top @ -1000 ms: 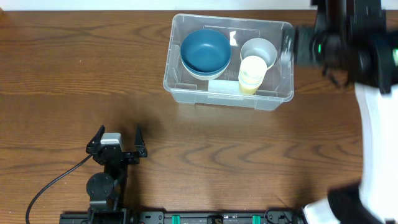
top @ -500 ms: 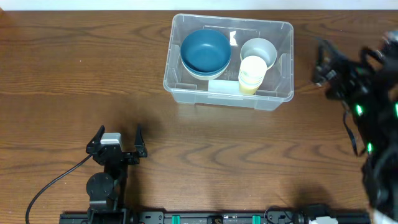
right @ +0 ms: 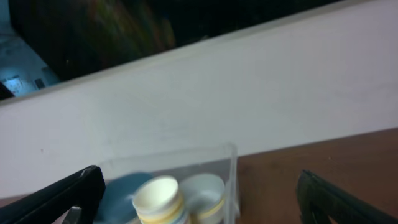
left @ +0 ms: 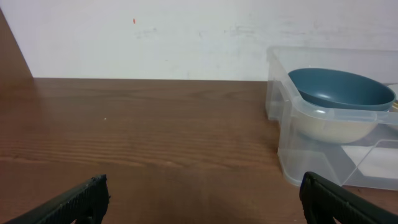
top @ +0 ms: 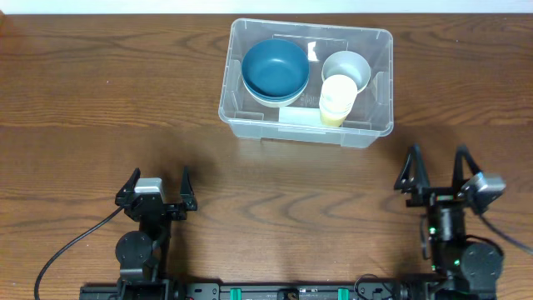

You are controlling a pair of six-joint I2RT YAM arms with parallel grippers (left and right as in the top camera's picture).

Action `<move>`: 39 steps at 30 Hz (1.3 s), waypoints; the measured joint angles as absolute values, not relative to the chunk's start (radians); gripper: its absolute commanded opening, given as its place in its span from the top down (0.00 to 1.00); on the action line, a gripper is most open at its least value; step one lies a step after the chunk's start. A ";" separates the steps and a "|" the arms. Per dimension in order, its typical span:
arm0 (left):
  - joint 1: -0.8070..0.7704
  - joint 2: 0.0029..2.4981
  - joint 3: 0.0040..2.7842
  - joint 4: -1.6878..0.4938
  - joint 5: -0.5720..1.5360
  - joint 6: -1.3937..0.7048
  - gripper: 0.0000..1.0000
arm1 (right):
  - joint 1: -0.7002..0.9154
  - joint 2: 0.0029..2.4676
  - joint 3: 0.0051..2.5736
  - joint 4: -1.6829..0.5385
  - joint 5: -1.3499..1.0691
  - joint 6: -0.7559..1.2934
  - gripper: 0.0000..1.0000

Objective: Pack container

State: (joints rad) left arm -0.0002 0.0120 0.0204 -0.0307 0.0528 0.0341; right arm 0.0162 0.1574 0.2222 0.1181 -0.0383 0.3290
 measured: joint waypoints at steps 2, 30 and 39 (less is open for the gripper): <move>0.000 0.012 0.020 -0.030 0.053 0.034 0.02 | 0.017 0.097 0.142 0.144 -0.038 0.328 0.01; 0.000 0.012 0.020 -0.031 0.053 0.034 0.02 | 0.017 0.012 0.007 -0.067 -0.034 0.301 0.01; 0.000 0.012 0.020 -0.030 0.053 0.034 0.02 | 0.017 0.012 0.007 -0.067 -0.034 0.299 0.01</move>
